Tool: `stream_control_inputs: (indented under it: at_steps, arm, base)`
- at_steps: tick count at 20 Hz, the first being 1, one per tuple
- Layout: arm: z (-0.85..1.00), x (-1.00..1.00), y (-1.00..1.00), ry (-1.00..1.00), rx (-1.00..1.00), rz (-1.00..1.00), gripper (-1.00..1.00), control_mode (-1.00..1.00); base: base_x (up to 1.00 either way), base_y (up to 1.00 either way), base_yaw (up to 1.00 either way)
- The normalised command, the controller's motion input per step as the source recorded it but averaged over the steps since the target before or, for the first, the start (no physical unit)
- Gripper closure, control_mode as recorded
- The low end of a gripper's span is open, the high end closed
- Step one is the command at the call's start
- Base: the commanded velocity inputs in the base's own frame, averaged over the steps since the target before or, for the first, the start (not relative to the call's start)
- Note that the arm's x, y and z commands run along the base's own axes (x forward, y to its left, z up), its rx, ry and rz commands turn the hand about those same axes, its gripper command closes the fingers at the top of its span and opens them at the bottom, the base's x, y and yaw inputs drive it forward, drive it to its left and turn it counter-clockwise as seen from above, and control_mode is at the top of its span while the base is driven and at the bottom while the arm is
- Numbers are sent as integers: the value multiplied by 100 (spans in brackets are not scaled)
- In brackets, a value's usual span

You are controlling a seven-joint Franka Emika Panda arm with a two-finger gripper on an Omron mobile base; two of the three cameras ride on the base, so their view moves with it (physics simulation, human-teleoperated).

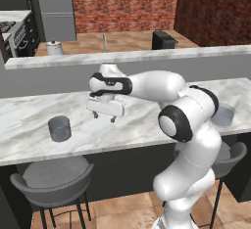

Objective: There are four ice cubes in the ice bowl. Place two ice cubes in each glass of water.

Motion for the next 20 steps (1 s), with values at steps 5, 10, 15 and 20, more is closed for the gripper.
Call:
stream_control_inputs:
  at_steps: [5,10,15,20]
  arm:
    - [38,-9,-83,0,-28,0,-100,-100]
    - [40,-11,-99,0,-18,0,-100,-100]
    - [33,-16,-100,3,-16,3,-100,-100]
    - [16,-46,-100,1,-9,9,-100,-100]
  base:
    - [0,0,0]
    - [0,0,0]
    - [0,0,0]
    - [0,0,0]
